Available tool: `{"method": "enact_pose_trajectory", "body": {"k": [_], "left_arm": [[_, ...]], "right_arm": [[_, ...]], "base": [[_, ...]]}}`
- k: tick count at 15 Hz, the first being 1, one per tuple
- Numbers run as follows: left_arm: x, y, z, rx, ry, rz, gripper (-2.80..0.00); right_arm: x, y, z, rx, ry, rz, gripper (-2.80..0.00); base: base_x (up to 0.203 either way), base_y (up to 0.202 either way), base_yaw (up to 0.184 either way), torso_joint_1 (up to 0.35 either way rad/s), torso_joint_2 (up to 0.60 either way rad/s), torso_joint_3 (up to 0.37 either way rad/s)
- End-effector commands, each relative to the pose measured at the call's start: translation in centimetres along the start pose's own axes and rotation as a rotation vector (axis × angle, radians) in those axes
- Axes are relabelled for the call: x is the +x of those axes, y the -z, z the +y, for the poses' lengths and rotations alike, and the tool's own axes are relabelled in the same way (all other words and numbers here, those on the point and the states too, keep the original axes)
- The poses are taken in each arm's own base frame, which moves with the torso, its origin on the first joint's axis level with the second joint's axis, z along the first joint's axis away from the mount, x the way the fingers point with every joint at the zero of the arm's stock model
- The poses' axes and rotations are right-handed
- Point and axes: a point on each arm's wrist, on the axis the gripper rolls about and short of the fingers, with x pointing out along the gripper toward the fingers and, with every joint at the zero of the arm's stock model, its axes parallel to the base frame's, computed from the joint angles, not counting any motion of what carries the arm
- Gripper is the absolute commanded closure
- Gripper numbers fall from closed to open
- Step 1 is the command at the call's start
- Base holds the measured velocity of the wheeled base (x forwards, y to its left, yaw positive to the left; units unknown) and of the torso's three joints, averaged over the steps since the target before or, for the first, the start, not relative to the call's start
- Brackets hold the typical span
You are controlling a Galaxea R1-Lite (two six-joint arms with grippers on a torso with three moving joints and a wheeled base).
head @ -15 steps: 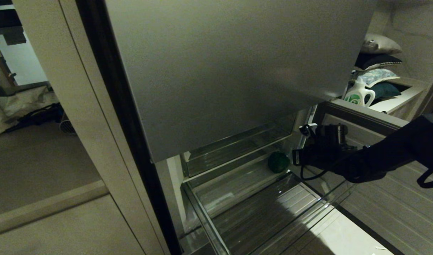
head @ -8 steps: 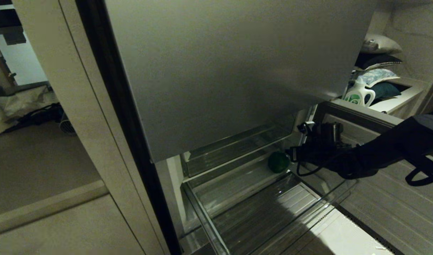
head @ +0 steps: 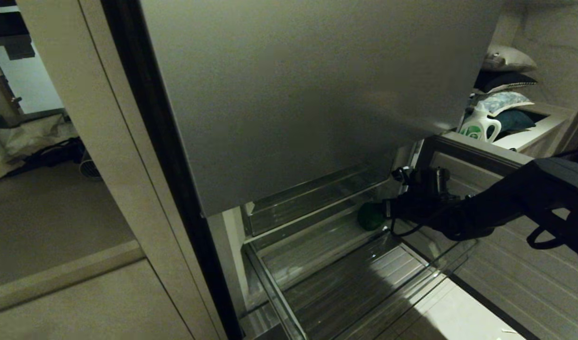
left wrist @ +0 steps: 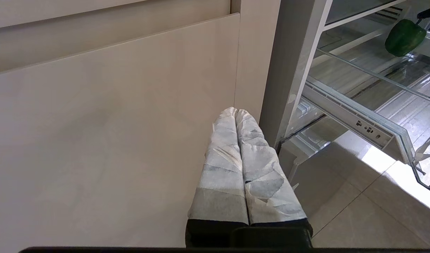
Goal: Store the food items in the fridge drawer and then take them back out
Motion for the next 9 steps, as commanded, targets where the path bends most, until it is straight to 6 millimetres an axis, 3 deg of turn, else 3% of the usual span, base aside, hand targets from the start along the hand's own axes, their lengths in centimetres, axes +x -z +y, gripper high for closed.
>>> {"method": "enact_pose_trajectory", "body": {"k": [1,9], "left_arm": [[0.01,0.00,0.00,0.000,0.000,0.001,0.00],[0.01,0.00,0.00,-0.001,0.000,0.001,0.00]], "right_arm": [[0.36,0.36,0.09,-0.001,-0.003,0.006,-2.80],[0.60,0.68,1.03,-0.009,-0.022,0.054,-2.80]], "base": [[0.000,0.000,0.000,0.000,0.00,0.000],[0.000,0.000,0.000,0.000,0.00,0.000]]}}
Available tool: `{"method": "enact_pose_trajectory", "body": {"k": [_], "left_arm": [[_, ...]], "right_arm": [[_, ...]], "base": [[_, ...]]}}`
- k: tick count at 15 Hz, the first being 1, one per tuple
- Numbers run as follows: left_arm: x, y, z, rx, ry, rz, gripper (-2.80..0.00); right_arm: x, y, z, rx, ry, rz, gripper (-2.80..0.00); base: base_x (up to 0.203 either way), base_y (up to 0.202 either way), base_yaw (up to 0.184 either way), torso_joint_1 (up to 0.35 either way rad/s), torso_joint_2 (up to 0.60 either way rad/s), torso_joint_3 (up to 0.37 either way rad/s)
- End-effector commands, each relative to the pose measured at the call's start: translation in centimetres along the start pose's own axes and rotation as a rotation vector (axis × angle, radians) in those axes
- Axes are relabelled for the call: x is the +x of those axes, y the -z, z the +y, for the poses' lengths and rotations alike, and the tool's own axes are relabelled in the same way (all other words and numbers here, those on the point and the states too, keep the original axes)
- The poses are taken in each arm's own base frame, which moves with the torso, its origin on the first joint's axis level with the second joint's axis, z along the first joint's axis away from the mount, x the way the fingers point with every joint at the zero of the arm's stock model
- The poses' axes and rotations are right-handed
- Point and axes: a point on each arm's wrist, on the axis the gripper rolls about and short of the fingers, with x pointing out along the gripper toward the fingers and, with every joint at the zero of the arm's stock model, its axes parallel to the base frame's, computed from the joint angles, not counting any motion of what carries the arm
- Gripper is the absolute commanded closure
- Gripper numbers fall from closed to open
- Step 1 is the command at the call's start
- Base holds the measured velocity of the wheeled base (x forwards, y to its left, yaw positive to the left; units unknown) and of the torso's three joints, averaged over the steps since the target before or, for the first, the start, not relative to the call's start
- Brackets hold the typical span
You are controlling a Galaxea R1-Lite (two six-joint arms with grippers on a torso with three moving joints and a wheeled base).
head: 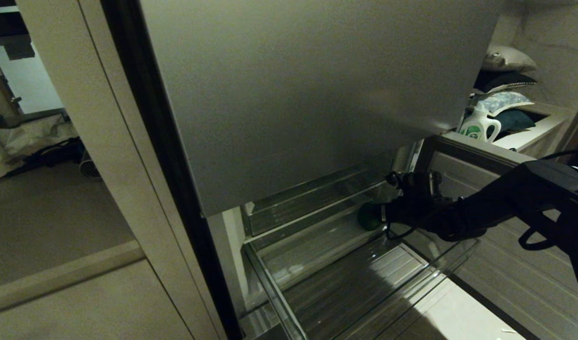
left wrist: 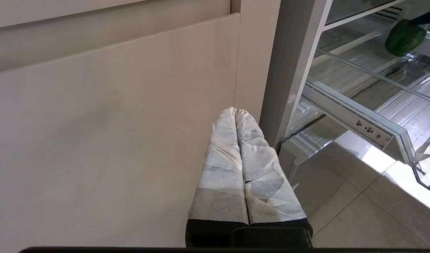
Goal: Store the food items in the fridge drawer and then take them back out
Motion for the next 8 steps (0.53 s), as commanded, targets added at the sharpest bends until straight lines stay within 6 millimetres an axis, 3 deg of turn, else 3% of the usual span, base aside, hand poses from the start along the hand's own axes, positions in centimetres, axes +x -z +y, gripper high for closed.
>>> {"method": "enact_pose_trajectory", "body": {"k": [1,8], "left_arm": [[0.00,-0.01,0.00,-0.001,-0.001,0.001,0.00],[0.00,-0.01,0.00,0.001,0.000,0.001,0.00]], "right_arm": [[-0.03,-0.04,0.16,0.000,-0.003,0.008,-2.80],[0.13,0.22,0.72,-0.002,-0.013,0.040,-2.80]], "base": [[0.000,0.000,0.000,0.000,0.00,0.000],[0.000,0.000,0.000,0.000,0.00,0.000]]}}
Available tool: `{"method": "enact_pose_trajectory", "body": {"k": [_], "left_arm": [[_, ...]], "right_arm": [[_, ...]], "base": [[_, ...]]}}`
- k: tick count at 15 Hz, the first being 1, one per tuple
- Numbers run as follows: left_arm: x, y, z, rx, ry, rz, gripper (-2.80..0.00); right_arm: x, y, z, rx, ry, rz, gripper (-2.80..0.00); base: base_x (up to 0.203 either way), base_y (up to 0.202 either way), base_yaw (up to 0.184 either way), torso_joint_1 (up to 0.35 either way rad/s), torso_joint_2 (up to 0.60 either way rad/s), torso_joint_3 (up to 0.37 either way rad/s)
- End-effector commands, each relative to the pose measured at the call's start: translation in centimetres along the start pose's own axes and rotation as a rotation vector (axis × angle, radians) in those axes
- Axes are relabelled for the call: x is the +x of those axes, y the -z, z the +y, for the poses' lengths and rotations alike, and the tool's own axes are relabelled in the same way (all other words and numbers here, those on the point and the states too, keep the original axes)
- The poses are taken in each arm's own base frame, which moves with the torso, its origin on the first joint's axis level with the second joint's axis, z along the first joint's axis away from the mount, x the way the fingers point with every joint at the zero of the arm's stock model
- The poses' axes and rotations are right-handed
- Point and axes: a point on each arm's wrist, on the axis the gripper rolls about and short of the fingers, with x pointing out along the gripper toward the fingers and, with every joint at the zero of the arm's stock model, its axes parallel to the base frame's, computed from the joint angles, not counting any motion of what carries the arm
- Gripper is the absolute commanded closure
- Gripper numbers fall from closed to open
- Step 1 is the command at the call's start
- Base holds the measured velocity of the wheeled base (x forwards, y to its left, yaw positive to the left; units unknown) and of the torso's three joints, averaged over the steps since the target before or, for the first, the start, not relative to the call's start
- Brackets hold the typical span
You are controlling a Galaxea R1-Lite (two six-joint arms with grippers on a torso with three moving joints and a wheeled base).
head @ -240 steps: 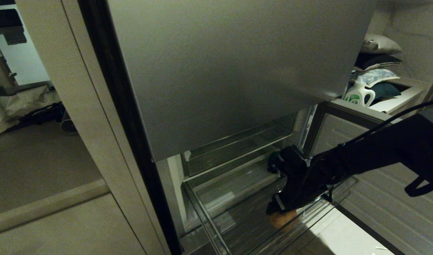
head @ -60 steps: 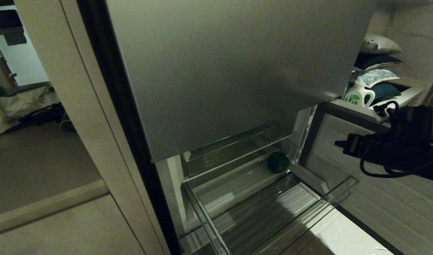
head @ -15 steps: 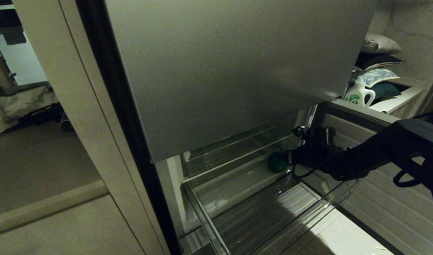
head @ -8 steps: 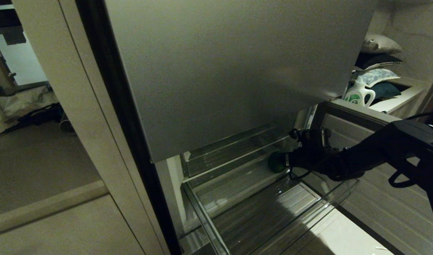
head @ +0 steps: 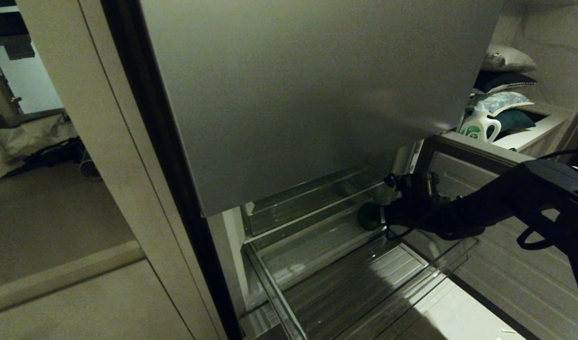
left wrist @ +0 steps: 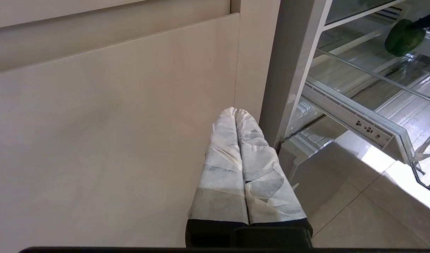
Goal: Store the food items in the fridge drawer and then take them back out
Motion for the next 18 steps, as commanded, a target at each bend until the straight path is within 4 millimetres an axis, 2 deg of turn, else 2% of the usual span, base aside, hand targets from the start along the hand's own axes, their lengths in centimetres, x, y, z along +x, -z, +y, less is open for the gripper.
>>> {"method": "enact_pose_trajectory", "body": {"k": [1,9,17,18], "left_arm": [[0.0,0.0,0.0,0.000,0.000,0.001,0.00],[0.0,0.0,0.0,-0.001,0.000,0.001,0.00],[0.0,0.0,0.0,0.000,-0.001,0.001,0.00],[0.0,0.0,0.0,0.000,-0.001,0.001,0.00]], "right_arm": [[0.0,0.0,0.3,0.004,-0.005,-0.001,-2.80],[0.8,1.1,0.2,0.020,-0.002,0.024,-2.80],[0.8,1.0,0.2,0.016,-0.013,0.022,-2.80],[0.8,1.0,0.2,0.016,-0.018,0.021,0.00]], "base": [[0.000,0.000,0.000,0.000,0.00,0.000],[0.000,0.000,0.000,0.000,0.00,0.000],[0.000,0.000,0.000,0.000,0.00,0.000],[0.000,0.000,0.000,0.000,0.00,0.000]]}}
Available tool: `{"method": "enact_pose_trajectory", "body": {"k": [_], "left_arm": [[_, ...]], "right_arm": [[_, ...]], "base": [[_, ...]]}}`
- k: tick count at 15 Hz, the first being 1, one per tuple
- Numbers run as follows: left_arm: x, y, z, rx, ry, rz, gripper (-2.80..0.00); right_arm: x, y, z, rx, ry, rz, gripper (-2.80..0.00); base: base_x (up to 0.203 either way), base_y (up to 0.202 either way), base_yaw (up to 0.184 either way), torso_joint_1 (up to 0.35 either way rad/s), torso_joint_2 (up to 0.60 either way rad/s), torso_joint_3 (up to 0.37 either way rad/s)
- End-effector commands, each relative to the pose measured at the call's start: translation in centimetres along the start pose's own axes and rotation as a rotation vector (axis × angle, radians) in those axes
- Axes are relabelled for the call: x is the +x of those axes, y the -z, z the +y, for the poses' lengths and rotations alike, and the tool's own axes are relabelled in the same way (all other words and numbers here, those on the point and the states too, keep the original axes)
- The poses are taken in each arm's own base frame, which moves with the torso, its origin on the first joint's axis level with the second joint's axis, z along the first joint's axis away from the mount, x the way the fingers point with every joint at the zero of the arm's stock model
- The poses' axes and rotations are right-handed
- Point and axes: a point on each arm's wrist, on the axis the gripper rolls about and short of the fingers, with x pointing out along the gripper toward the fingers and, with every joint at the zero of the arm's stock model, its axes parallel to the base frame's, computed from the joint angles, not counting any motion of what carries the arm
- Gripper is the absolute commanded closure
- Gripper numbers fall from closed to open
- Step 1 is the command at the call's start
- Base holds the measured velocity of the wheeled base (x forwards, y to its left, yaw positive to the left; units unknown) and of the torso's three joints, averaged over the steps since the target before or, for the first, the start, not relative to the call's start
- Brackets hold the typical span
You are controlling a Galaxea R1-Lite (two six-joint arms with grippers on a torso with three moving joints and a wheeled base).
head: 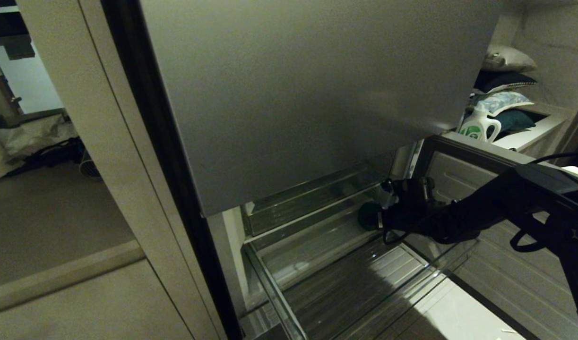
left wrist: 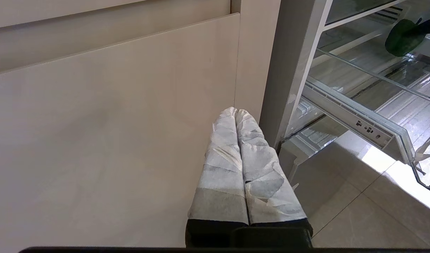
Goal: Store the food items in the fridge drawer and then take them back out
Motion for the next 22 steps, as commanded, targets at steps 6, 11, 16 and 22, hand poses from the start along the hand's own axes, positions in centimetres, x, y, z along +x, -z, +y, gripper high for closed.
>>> {"method": "enact_pose_trajectory", "body": {"k": [6,11,16,22], "left_arm": [[0.0,0.0,0.0,0.000,0.000,0.001,0.00],[0.0,0.0,0.0,0.000,0.000,0.001,0.00],[0.0,0.0,0.0,0.001,0.000,0.001,0.00],[0.0,0.0,0.0,0.000,0.001,0.001,0.00]], "right_arm": [[0.0,0.0,0.0,-0.001,-0.004,-0.001,0.00],[-0.5,-0.5,0.1,0.000,-0.003,-0.014,0.00],[-3.8,-1.3,0.2,0.000,-0.007,-0.018,0.00],[-3.6,-2.2,0.3,-0.002,-0.012,-0.049,0.00]], "base": [[0.000,0.000,0.000,0.000,0.00,0.000],[0.000,0.000,0.000,0.000,0.00,0.000],[0.000,0.000,0.000,0.000,0.00,0.000],[0.000,0.000,0.000,0.000,0.00,0.000]]}}
